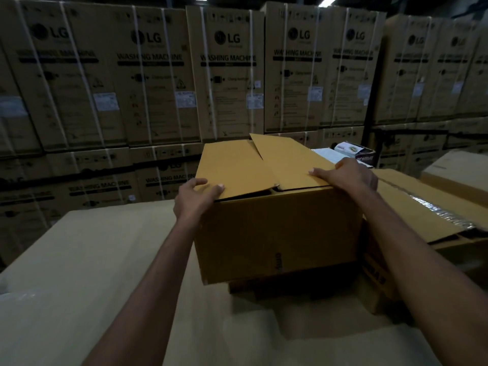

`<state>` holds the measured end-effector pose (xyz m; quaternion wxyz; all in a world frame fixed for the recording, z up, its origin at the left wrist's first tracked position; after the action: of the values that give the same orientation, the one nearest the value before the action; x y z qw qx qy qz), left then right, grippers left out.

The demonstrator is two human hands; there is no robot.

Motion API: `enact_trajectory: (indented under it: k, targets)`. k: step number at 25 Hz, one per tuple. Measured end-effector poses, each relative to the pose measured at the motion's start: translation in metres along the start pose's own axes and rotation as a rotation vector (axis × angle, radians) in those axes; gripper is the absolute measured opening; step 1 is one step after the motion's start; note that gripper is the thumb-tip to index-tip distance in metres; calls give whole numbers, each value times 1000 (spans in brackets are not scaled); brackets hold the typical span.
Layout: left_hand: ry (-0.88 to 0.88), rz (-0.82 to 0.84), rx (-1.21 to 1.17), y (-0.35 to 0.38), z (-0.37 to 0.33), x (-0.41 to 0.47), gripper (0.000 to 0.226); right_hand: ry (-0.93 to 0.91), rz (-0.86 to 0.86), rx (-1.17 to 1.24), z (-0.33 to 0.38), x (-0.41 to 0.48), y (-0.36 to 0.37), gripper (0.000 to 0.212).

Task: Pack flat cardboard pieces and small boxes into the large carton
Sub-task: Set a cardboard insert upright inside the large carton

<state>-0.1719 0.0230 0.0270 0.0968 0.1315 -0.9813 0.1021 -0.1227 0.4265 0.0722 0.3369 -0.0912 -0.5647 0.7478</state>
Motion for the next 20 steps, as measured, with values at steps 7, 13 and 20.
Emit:
enact_trajectory:
  k: [7,13,20]
  targets:
    - [120,-113,-256,-132,-13,-42,23,-99,-219,157,50,-100,-74,74]
    - [235,-232,-293,-292,-16,-99,17,-167,-284,289,128,-237,-76,61]
    - [318,-270,-307,-500,59,-135,11,-173,-271,527,239,-429,13,39]
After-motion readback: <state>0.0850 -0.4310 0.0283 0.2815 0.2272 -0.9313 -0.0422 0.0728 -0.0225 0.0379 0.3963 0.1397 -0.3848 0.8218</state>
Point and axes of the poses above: each hand's wrist, its own x-axis towards the middle knuckle, its own y-axis out of the palm, z = x × y, the point moved 8 cm from there along x, towards the middle knuckle, and after that the axes turned 9 degrees about -x, right-handed, at the moved point
